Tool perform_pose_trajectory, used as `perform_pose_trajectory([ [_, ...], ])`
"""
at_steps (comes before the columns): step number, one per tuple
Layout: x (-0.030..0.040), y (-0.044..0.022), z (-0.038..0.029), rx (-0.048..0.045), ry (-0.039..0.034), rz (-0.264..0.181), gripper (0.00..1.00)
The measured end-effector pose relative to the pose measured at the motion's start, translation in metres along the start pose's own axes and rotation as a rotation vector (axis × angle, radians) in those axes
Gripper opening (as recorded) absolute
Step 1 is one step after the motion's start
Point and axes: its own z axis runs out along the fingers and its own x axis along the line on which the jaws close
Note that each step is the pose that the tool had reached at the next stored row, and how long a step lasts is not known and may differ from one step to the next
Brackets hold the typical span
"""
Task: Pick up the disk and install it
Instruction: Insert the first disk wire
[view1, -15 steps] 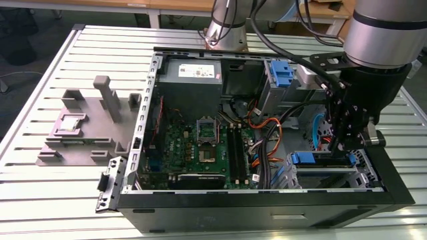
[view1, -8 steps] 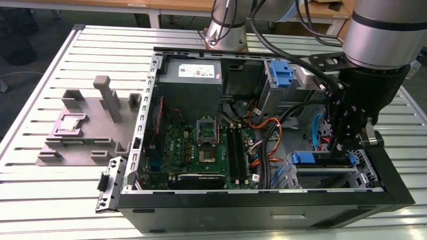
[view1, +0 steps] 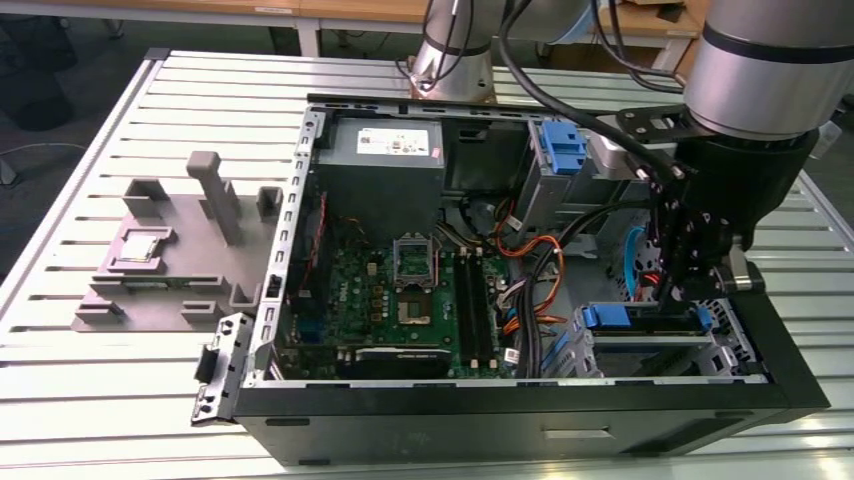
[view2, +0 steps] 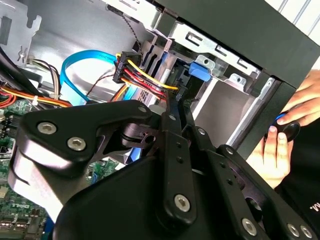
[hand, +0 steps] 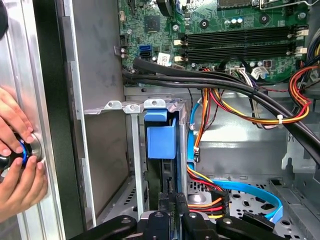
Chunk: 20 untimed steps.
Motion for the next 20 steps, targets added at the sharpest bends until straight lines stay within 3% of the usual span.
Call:
perform_pose_trajectory([
  [7,0.0002,0.0001,0.0008,-0.0023,-0.0103,0.009,0.16],
  [12,0.0009,-0.0001,0.0012,-0.004,-0.012,0.018,0.16],
  [20,0.0009,-0.0009,0.0013,-0.009,-0.0091,0.046,0.16],
])
